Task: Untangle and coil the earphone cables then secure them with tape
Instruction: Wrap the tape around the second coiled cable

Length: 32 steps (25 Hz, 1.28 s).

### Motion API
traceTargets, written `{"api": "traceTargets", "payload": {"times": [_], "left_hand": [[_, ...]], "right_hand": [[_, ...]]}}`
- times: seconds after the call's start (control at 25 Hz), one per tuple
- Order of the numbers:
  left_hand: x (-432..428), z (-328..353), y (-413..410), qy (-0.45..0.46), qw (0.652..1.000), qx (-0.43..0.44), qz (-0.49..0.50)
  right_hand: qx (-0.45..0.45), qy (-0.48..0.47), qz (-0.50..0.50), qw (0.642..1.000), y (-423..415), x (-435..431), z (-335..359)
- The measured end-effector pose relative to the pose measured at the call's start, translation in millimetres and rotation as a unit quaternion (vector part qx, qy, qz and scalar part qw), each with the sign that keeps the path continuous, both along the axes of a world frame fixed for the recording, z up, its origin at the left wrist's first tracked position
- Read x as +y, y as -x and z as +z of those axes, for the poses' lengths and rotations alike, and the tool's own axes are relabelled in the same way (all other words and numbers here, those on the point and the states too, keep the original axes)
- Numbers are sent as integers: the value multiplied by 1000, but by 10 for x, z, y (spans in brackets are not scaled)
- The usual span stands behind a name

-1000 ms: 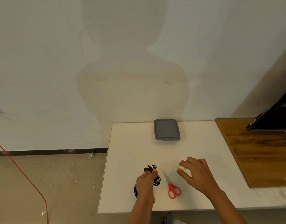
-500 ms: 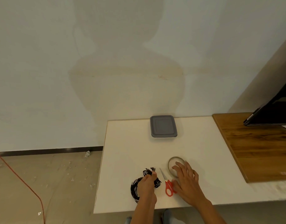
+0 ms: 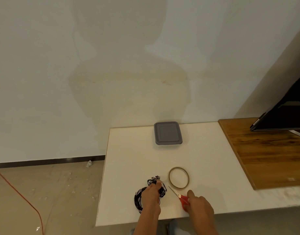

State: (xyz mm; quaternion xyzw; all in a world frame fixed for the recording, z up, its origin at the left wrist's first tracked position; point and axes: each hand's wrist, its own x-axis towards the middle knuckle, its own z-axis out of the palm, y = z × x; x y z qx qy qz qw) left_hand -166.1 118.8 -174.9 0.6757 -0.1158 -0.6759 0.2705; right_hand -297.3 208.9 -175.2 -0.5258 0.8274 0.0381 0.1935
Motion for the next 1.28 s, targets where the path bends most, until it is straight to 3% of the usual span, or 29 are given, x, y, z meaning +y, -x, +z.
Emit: {"api": "traceTargets", "payload": {"times": [0.12,0.24,0.28,0.36,0.44,0.48,0.72,1.12,1.2,1.28], "left_hand": [[3,45,-2,2,1000,-6,5],[0,54,-4,7,1000,-7,13],[-5,56,-7,11,1000,-9,10],[-15,54,-14,17,1000,-20,-5],[-17,57,-20,18,999,-30,-21],[-19,60,-24,18,999,-31,-24],[-40,28,-36,17,1000,-19,-8],[-62,52,-42,7,1000,-27,-9],[-78,50,-50,5,1000,-25,-8],[-83,73,-63,2,1000,-18,-10]], "right_hand": [[25,-107,67,992,-66,-92,55],[-167,-105,16,980,83,-115,90],[-264,-95,-7,960,151,-107,109],[-472,-98,-101,870,199,-92,157],[-595,-113,-195,772,153,-56,149],[-621,-118,-222,743,128,-46,107],[-637,-109,-318,693,23,-245,21],[-593,-58,-303,744,2,-441,1],[-558,-52,-293,775,29,-413,-22],[-456,-21,-245,855,19,-401,-5]]}}
